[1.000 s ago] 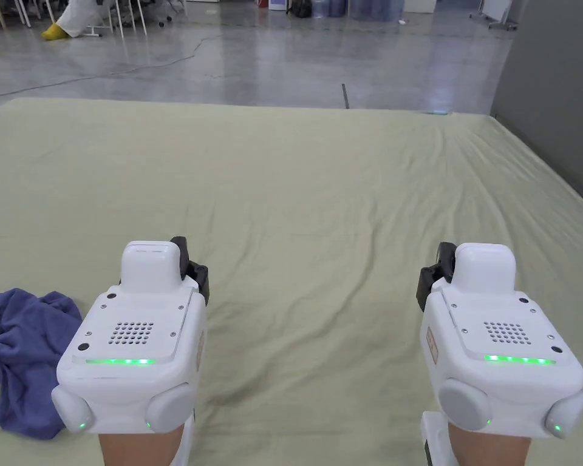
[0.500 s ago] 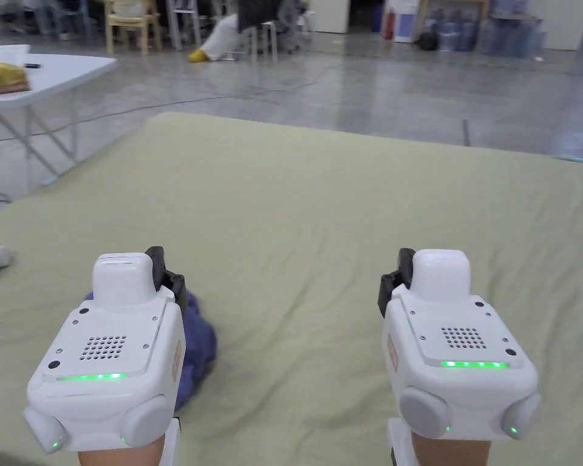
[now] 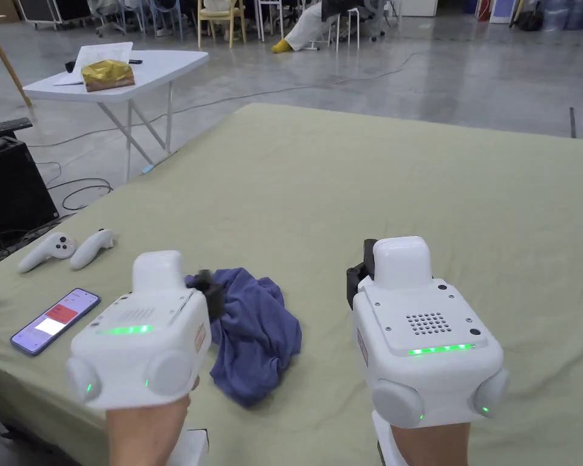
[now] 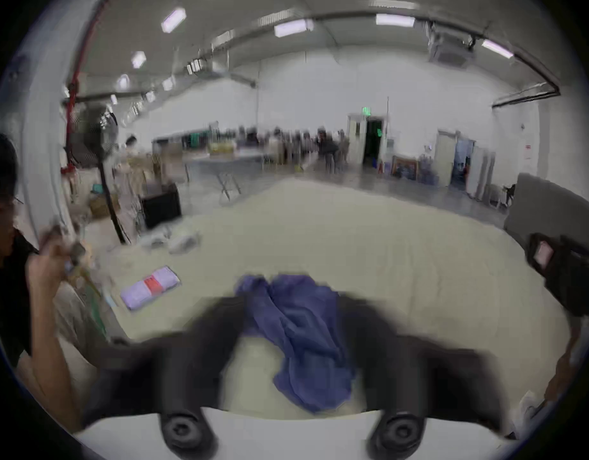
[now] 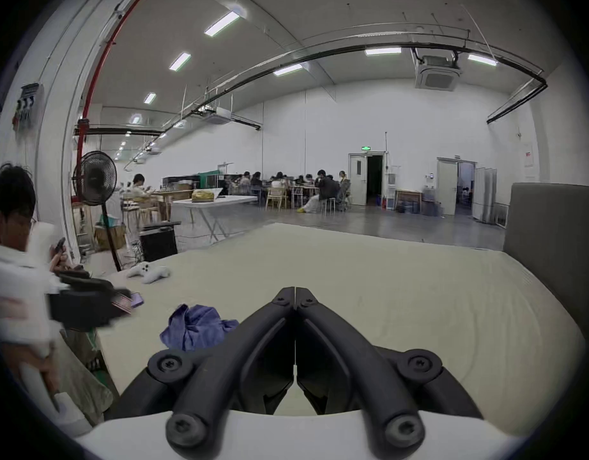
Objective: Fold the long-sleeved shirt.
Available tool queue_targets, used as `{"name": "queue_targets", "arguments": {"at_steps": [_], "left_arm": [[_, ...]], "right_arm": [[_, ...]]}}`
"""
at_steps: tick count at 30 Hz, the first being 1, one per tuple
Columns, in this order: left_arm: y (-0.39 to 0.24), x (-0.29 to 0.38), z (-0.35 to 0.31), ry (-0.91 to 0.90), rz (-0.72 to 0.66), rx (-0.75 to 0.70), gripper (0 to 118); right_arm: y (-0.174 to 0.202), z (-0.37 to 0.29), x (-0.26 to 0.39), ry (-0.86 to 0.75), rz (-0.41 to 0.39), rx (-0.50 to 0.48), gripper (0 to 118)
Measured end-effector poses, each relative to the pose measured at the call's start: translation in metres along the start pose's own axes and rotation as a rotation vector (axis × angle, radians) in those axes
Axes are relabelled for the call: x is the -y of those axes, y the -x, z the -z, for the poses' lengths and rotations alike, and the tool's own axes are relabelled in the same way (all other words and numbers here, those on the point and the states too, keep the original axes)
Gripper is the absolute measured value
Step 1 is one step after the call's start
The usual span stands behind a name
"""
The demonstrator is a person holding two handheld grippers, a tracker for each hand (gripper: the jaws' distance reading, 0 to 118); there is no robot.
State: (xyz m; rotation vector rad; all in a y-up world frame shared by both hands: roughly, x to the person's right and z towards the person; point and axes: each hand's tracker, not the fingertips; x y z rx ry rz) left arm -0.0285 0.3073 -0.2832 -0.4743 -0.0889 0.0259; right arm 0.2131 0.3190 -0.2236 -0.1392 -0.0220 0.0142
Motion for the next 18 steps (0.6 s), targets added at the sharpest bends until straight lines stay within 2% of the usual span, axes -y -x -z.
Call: {"name": "queue_targets", "arguments": {"at_steps": [1, 2, 3, 6, 9, 10, 11, 12, 13, 16, 18], "left_arm": [[0.002, -0.004, 0.023, 0.109, -0.016, 0.072, 118], [0.003, -0.003, 0.048, 0.196, -0.029, 0.156, 118], [0.004, -0.004, 0.069, 0.192, -0.047, 0.193, 118], [-0.008, -0.005, 0.132, 0.410, 0.034, 0.090, 118], [-0.011, 0.006, 0.189, 0.501, 0.116, 0.024, 117], [-0.011, 0.010, 0.203, 0.547, 0.099, 0.016, 107], [-0.010, 0.016, 0.215, 0.580, 0.087, 0.003, 88], [-0.010, 0.020, 0.224, 0.622, 0.079, -0.005, 50], [-0.009, 0.025, 0.229, 0.631, 0.065, 0.006, 23], [-0.016, 0.020, 0.214, 0.523, 0.077, -0.061, 16], [-0.019, 0.014, 0.203, 0.499, 0.062, 0.027, 15]], "right_arm": [[-0.002, 0.002, 0.004, 0.007, -0.006, -0.002, 2], [-0.004, 0.005, 0.006, 0.024, -0.012, 0.006, 2], [-0.006, 0.007, 0.009, 0.034, -0.010, 0.011, 2], [-0.015, 0.012, 0.019, 0.057, 0.014, 0.027, 2], [-0.023, 0.019, 0.027, 0.100, 0.024, 0.056, 2], [-0.026, 0.022, 0.029, 0.124, 0.023, 0.069, 2], [-0.029, 0.024, 0.032, 0.132, 0.026, 0.070, 2], [-0.033, 0.025, 0.034, 0.139, 0.029, 0.073, 2], [-0.034, 0.025, 0.037, 0.147, 0.032, 0.076, 2], [-0.044, 0.025, 0.042, 0.174, 0.027, 0.092, 2], [-0.050, 0.021, 0.045, 0.177, 0.028, 0.099, 2]]}}
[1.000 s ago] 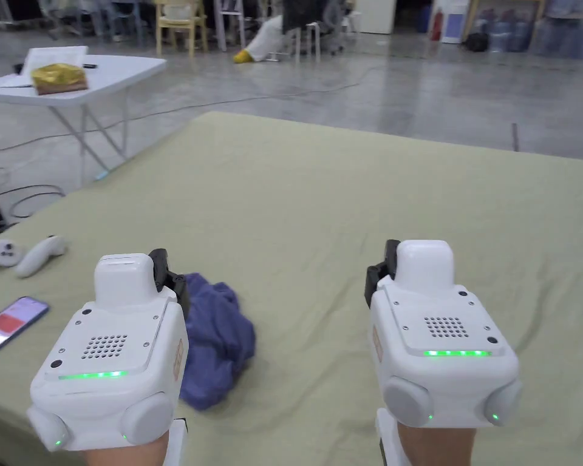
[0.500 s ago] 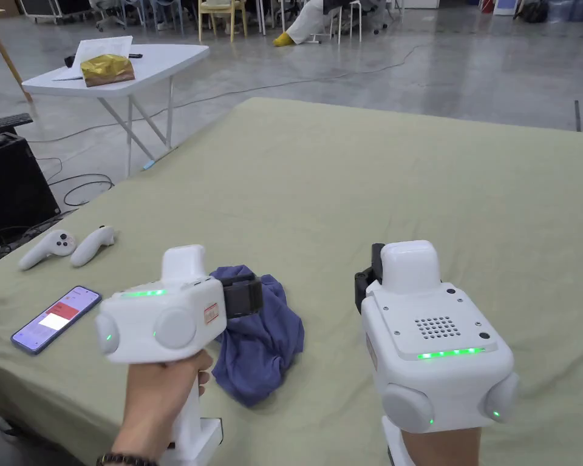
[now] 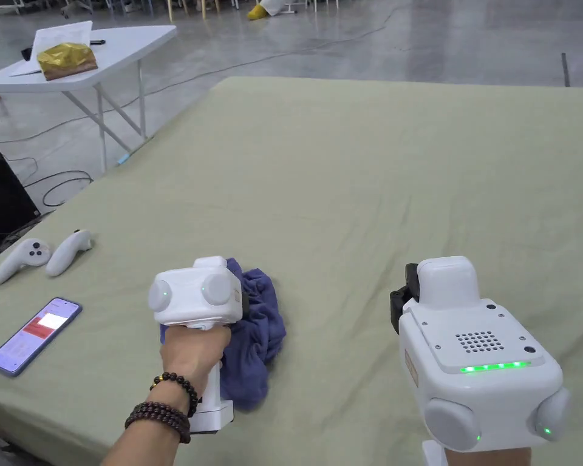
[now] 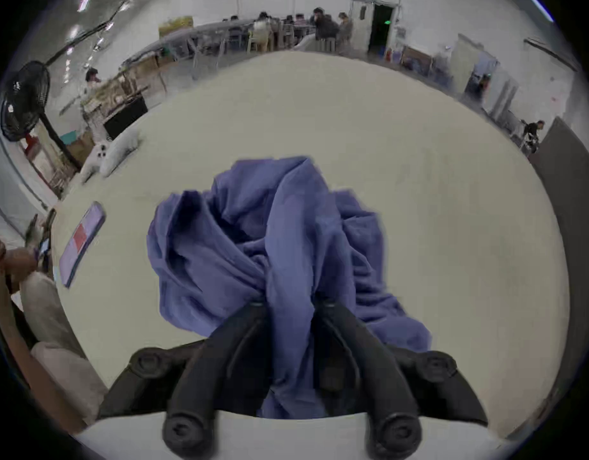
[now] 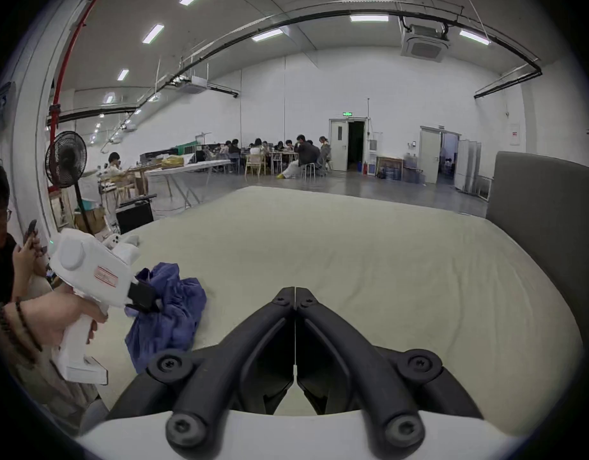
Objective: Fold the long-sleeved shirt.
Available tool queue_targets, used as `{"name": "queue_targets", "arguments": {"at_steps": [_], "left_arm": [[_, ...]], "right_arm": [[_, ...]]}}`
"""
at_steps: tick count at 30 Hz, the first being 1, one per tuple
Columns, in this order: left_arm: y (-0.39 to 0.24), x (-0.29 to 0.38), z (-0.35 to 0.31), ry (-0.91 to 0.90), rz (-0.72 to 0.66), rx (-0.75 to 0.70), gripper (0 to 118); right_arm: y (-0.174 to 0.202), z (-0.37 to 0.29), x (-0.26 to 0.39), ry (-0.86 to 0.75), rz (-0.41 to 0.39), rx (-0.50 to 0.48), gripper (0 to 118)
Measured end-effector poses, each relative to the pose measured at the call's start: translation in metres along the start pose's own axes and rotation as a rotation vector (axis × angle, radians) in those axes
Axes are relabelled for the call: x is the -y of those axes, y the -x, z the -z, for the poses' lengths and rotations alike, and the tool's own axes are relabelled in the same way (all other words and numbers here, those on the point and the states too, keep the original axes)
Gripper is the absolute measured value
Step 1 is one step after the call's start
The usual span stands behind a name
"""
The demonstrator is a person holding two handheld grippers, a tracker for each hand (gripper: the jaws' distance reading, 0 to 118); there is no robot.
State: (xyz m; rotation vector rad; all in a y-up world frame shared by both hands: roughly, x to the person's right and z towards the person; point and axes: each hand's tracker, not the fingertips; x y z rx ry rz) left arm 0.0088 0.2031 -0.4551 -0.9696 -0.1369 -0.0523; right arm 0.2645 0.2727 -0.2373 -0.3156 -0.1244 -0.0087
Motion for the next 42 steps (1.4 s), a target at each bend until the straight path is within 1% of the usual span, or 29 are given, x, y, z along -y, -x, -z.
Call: {"name": "queue_targets", "arguments": {"at_steps": [3, 7, 11, 15, 17, 20, 22, 24, 25, 27, 29, 31, 32, 33, 34, 35, 36, 37, 40, 42], "left_arm": [[-0.021, -0.002, -0.034, -0.106, 0.077, 0.087, 15], [-0.092, -0.015, -0.069, -0.173, 0.153, 0.253, 15], [-0.214, -0.017, -0.083, -0.198, 0.301, 0.423, 15], [-0.346, 0.006, -0.078, -0.142, 0.415, 0.597, 15], [-0.412, 0.026, -0.071, -0.091, 0.466, 0.670, 15], [-0.492, 0.065, -0.057, -0.036, 0.559, 0.690, 15], [-0.530, 0.089, -0.053, -0.008, 0.617, 0.690, 15], [-0.550, 0.106, -0.056, -0.009, 0.636, 0.732, 15], [-0.558, 0.113, -0.058, -0.003, 0.667, 0.757, 15], [-0.571, 0.123, -0.059, -0.017, 0.703, 0.735, 15], [-0.572, 0.125, -0.056, -0.007, 0.692, 0.718, 17], [-0.561, 0.118, -0.053, -0.012, 0.627, 0.713, 33], [-0.554, 0.112, -0.053, -0.009, 0.609, 0.723, 33], [-0.541, 0.105, -0.056, -0.022, 0.594, 0.731, 84], [-0.527, 0.098, -0.061, -0.050, 0.585, 0.739, 112], [-0.512, 0.093, -0.067, -0.099, 0.563, 0.761, 118], [-0.490, 0.087, -0.077, -0.182, 0.518, 0.774, 118], [-0.465, 0.080, -0.087, -0.220, 0.496, 0.769, 118], [-0.392, 0.075, -0.111, -0.315, 0.428, 0.702, 118], [-0.342, 0.078, -0.129, -0.377, 0.369, 0.645, 118]], "right_arm": [[-0.015, -0.007, -0.001, -0.003, 0.022, 0.018, 2], [-0.050, -0.028, -0.008, -0.028, 0.079, 0.077, 2], [-0.103, -0.061, -0.010, -0.058, 0.095, 0.198, 2], [-0.161, -0.098, -0.002, -0.056, 0.110, 0.348, 2], [-0.191, -0.117, 0.005, -0.047, 0.138, 0.419, 2], [-0.227, -0.141, 0.019, -0.023, 0.163, 0.520, 2], [-0.246, -0.153, 0.028, -0.003, 0.176, 0.577, 2], [-0.259, -0.162, 0.036, 0.017, 0.201, 0.611, 2], [-0.265, -0.165, 0.039, 0.021, 0.209, 0.622, 2], [-0.271, -0.168, 0.044, 0.035, 0.220, 0.640, 2], [-0.273, -0.171, 0.046, 0.039, 0.225, 0.645, 2], [-0.270, -0.171, 0.045, 0.037, 0.228, 0.642, 2], [-0.269, -0.171, 0.045, 0.035, 0.228, 0.637, 2], [-0.268, -0.171, 0.043, 0.031, 0.224, 0.627, 2], [-0.265, -0.169, 0.040, 0.032, 0.219, 0.617, 2], [-0.262, -0.167, 0.038, 0.036, 0.216, 0.607, 2], [-0.259, -0.166, 0.035, 0.035, 0.214, 0.593, 2], [-0.255, -0.165, 0.032, 0.020, 0.216, 0.570, 2], [-0.241, -0.159, 0.023, 0.001, 0.205, 0.534, 2], [-0.232, -0.154, 0.018, 0.022, 0.184, 0.483, 2]]}}
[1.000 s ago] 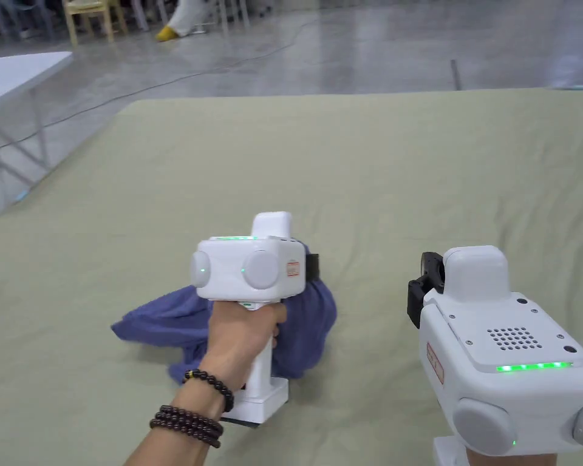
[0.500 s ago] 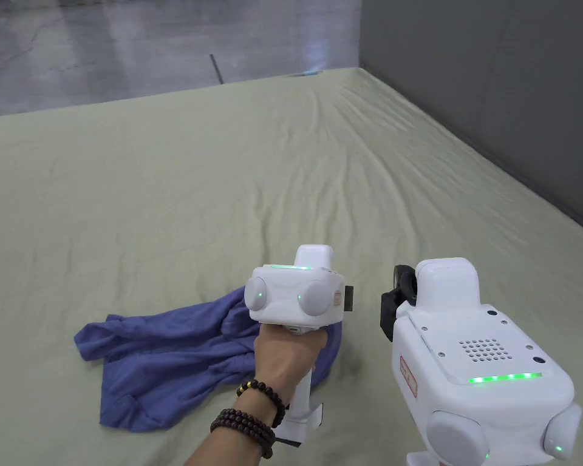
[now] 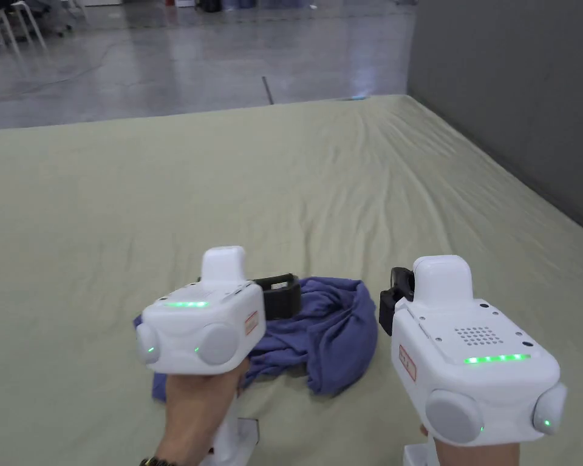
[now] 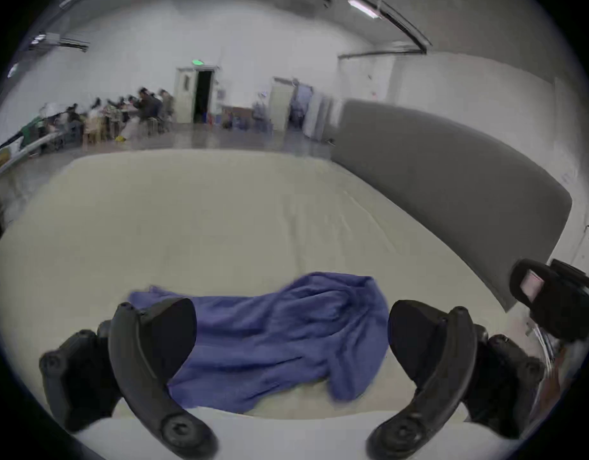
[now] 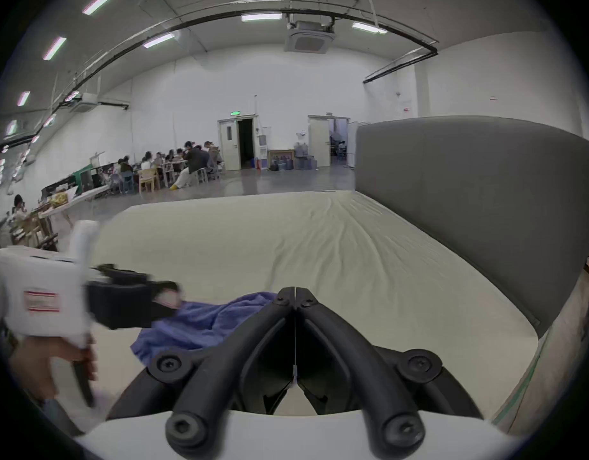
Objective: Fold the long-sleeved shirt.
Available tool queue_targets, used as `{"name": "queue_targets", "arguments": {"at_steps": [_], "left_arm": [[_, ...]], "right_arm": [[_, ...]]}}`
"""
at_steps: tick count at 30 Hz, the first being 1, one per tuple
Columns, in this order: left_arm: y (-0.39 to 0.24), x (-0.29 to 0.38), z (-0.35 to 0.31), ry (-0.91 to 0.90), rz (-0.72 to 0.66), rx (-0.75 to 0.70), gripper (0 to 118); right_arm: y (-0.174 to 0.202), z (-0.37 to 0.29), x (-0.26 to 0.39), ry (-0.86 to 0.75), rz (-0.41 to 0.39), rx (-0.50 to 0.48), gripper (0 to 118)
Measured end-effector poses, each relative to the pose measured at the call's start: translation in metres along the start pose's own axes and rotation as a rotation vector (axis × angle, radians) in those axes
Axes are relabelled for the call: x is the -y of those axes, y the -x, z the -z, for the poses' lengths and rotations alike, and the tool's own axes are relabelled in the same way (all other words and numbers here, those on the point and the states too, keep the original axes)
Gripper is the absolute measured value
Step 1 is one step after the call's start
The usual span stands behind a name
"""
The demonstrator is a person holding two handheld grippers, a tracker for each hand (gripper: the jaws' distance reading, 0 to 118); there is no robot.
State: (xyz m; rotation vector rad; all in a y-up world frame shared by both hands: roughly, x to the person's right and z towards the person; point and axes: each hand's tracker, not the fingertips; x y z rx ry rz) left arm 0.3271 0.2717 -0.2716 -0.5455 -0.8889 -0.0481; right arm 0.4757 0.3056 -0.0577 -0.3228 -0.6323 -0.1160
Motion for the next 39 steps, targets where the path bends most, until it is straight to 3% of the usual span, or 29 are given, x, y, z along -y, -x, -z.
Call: {"name": "queue_targets", "arguments": {"at_steps": [1, 2, 3, 4, 10, 22, 25, 26, 27, 28, 29, 30, 34, 35, 37, 39], "left_arm": [[0.014, 0.005, -0.022, -0.009, -0.007, -0.035, 116], [0.025, 0.011, -0.043, -0.023, -0.011, -0.078, 100], [0.035, 0.015, -0.065, -0.053, -0.016, -0.114, 46], [0.044, 0.022, -0.086, -0.076, -0.014, -0.169, 0], [0.072, 0.068, -0.149, -0.067, -0.032, -0.412, 0], [0.067, 0.061, -0.135, -0.039, 0.009, -0.364, 0], [0.077, 0.044, -0.105, 0.097, -0.016, -0.347, 0], [0.082, 0.039, -0.088, 0.184, -0.028, -0.328, 15], [0.088, 0.036, -0.068, 0.239, -0.033, -0.317, 52], [0.093, 0.035, -0.047, 0.311, -0.020, -0.297, 96], [0.097, 0.037, -0.026, 0.366, -0.003, -0.276, 118], [0.102, 0.043, -0.003, 0.440, -0.001, -0.233, 117], [0.110, 0.063, 0.060, 0.527, -0.001, -0.296, 112], [0.111, 0.070, 0.072, 0.564, 0.006, -0.295, 96], [0.110, 0.081, 0.085, 0.611, 0.022, -0.303, 83], [0.104, 0.082, 0.080, 0.570, 0.057, -0.330, 2]], "right_arm": [[0.006, -0.001, -0.001, -0.003, -0.031, -0.015, 2], [0.012, -0.003, -0.001, -0.013, -0.062, -0.013, 2], [0.018, -0.006, 0.000, -0.019, -0.086, 0.010, 2], [0.023, -0.009, 0.001, -0.024, -0.089, 0.013, 3], [0.034, -0.014, 0.004, -0.031, -0.011, 0.002, 3], [0.029, -0.020, 0.005, -0.009, -0.012, 0.011, 3], [0.024, -0.019, 0.006, 0.000, -0.009, 0.017, 3], [0.023, -0.018, 0.006, 0.004, -0.005, 0.018, 3], [0.021, -0.017, 0.007, 0.009, -0.002, 0.020, 3], [0.020, -0.015, 0.008, 0.019, 0.001, 0.025, 3], [0.019, -0.014, 0.009, 0.029, 0.004, 0.028, 3], [0.017, -0.011, 0.011, 0.041, 0.007, 0.029, 3], [0.011, -0.006, 0.018, 0.074, 0.020, 0.040, 3], [0.009, -0.005, 0.019, 0.085, 0.021, 0.043, 3], [0.005, -0.003, 0.022, 0.104, 0.018, 0.061, 3], [0.000, 0.002, 0.024, 0.136, 0.016, 0.078, 3]]}}
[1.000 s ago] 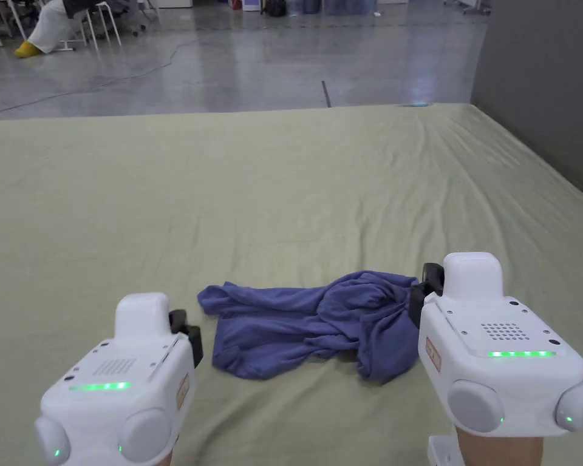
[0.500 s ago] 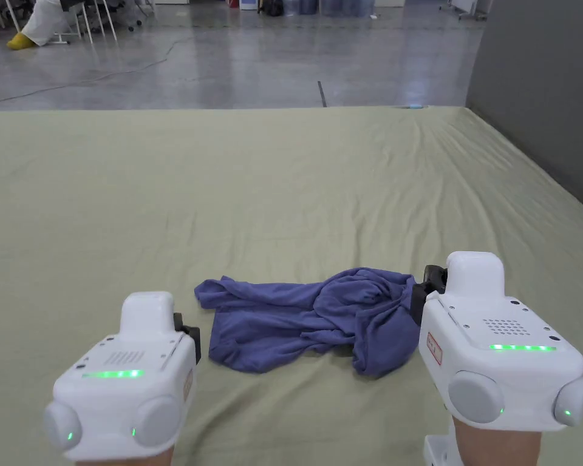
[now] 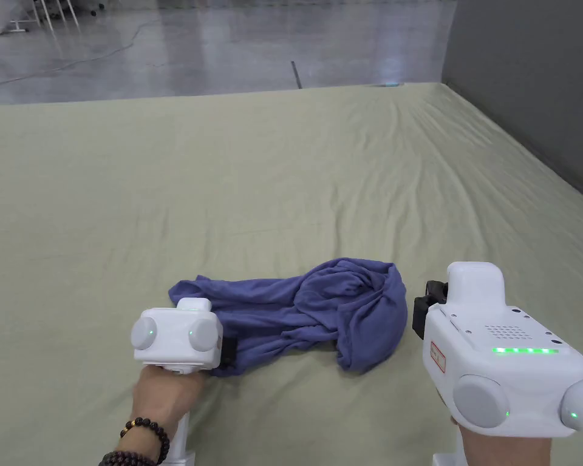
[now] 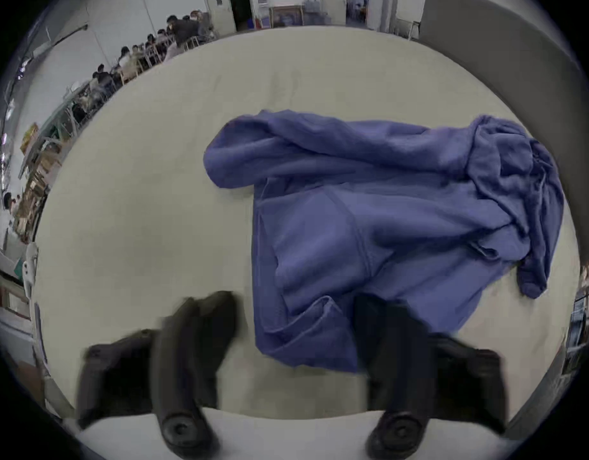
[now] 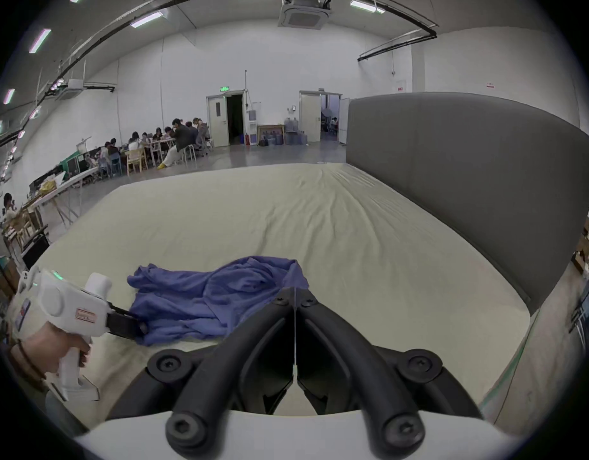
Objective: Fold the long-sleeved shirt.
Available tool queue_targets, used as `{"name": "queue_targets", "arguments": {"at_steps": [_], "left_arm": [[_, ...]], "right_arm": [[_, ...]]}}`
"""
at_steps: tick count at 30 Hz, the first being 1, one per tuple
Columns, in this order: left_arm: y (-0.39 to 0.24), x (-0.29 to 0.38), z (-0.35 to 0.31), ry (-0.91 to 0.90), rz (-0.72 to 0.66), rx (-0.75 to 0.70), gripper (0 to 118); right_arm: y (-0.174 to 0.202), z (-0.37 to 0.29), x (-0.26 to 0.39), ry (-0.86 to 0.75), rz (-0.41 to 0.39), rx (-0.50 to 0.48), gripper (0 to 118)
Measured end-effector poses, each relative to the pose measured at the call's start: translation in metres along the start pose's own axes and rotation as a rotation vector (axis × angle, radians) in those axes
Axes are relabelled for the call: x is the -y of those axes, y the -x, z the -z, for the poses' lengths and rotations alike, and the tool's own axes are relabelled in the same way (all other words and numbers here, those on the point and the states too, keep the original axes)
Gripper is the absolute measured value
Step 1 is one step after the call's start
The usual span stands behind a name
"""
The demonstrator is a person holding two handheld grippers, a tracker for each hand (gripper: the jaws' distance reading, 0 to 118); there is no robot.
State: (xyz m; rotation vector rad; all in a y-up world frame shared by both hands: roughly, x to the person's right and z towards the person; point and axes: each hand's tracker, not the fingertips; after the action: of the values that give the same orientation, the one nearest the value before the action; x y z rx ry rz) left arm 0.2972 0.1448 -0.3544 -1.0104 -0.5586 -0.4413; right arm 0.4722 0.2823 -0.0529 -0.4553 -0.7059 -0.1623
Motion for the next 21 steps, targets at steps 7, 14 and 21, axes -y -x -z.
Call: {"name": "queue_targets", "arguments": {"at_steps": [7, 14, 21], "left_arm": [[-0.001, -0.002, -0.064, -0.163, 0.023, 0.054, 2], [0.012, -0.013, -0.065, -0.176, -0.012, 0.094, 2], [0.020, -0.016, -0.055, -0.148, -0.054, 0.119, 2]], "right_arm": [[-0.022, 0.082, -0.006, 0.253, -0.021, -0.025, 73], [-0.027, 0.174, 0.013, 0.511, 0.044, -0.154, 114], [0.007, 0.216, 0.032, 0.636, -0.076, -0.217, 49]]}}
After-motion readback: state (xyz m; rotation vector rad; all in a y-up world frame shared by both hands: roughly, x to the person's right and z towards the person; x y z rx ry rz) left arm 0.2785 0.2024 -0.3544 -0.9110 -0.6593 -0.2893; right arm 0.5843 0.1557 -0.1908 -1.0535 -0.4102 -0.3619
